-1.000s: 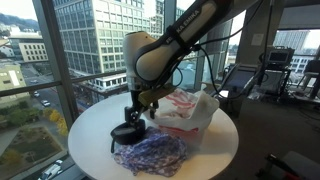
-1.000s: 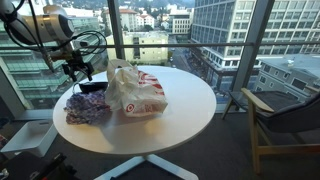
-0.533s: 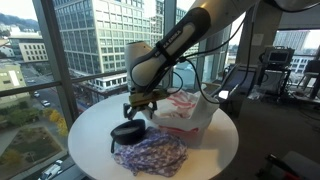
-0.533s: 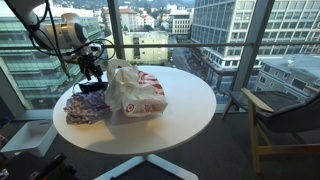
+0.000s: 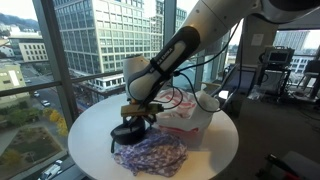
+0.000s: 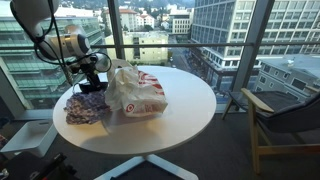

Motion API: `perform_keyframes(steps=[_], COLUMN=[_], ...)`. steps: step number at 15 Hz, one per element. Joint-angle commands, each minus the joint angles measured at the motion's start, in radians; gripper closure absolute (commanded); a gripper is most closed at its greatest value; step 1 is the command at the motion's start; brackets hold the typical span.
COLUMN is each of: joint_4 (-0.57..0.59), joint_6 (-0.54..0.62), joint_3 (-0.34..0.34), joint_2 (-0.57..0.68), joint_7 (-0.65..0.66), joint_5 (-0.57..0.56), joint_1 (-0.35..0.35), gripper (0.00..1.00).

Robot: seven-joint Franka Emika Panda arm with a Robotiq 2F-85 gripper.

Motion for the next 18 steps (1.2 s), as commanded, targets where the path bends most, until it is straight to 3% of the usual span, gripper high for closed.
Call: perform_keyframes(steps=[1, 6, 9, 13, 15, 18], joint_4=[-0.002, -0.007, -0.025, -0.073, -0.107, -0.163], joint_6=[0.041, 0.041, 0.065, 0.166, 0.251, 0.373], joint_3=[-0.036, -0.068, -0.042, -0.023, -0.022, -0.009], joint_2=[0.009, 0.009, 0.000, -0.030, -0.054, -0.091], joint_7=[0.075, 0.126, 0.106, 0.083, 0.078, 0.059], joint_5=[-0.027, -0.078, -0.049, -0.020, -0.009, 0.025], joint_1=[0.043, 0.078, 0.055, 0.033, 0.029, 0.011], gripper=[0.15, 0.57, 0.80, 0.89, 0.82, 0.82])
